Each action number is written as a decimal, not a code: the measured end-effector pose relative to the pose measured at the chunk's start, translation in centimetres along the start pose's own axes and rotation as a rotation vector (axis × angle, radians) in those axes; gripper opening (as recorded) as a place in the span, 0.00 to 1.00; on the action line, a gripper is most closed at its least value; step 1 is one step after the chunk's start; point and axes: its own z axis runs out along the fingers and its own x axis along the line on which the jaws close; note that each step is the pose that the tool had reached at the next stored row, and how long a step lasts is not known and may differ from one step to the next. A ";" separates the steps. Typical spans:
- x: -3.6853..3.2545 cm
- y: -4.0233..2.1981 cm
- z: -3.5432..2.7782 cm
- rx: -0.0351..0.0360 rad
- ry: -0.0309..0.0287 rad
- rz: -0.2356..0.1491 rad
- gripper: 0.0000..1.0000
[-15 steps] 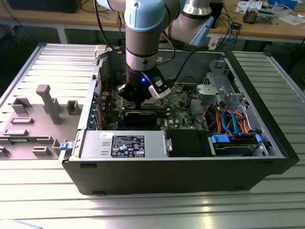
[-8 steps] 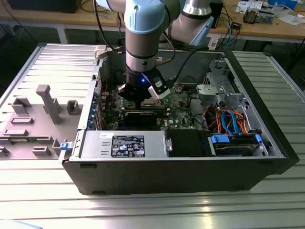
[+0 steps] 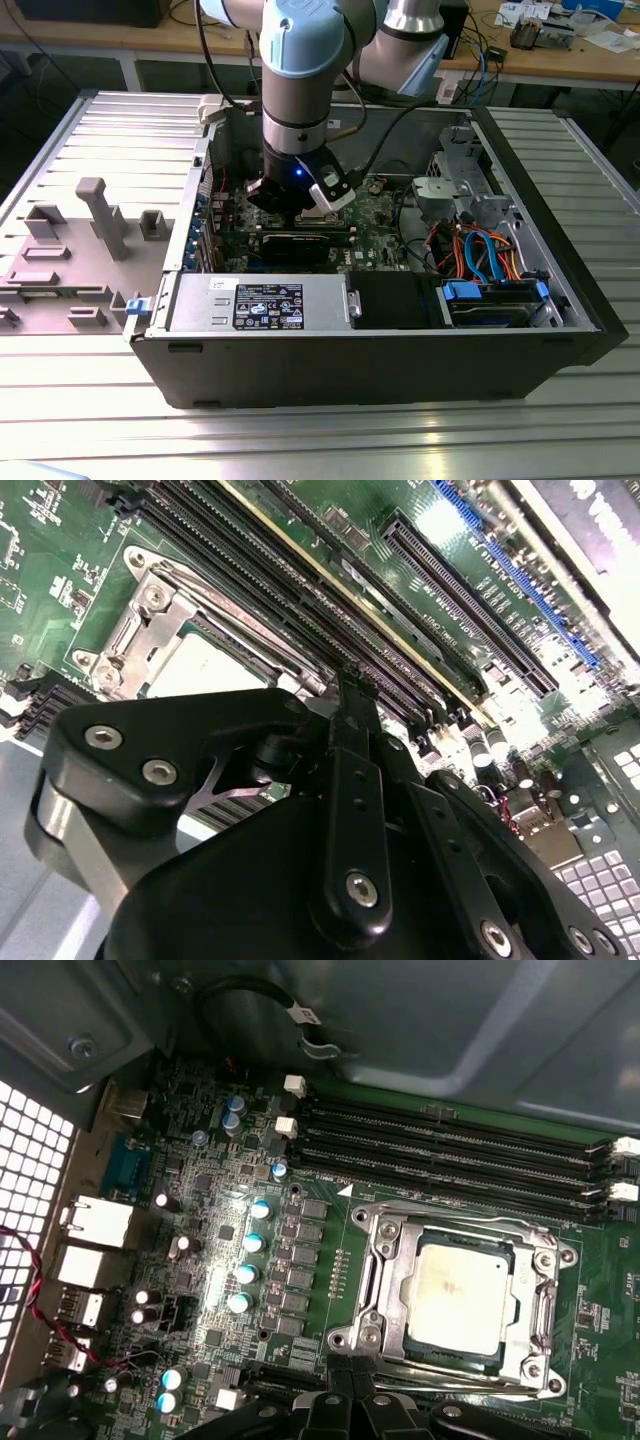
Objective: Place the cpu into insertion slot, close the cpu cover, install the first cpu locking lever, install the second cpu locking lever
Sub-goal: 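Install the second cpu locking lever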
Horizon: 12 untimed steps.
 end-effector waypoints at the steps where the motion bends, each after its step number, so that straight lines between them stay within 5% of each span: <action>1: 0.00 0.00 0.00 -0.0001 -0.0001 0.000 0.11; 12: 0.05 0.00 0.02 -0.0080 -0.0015 0.000 0.11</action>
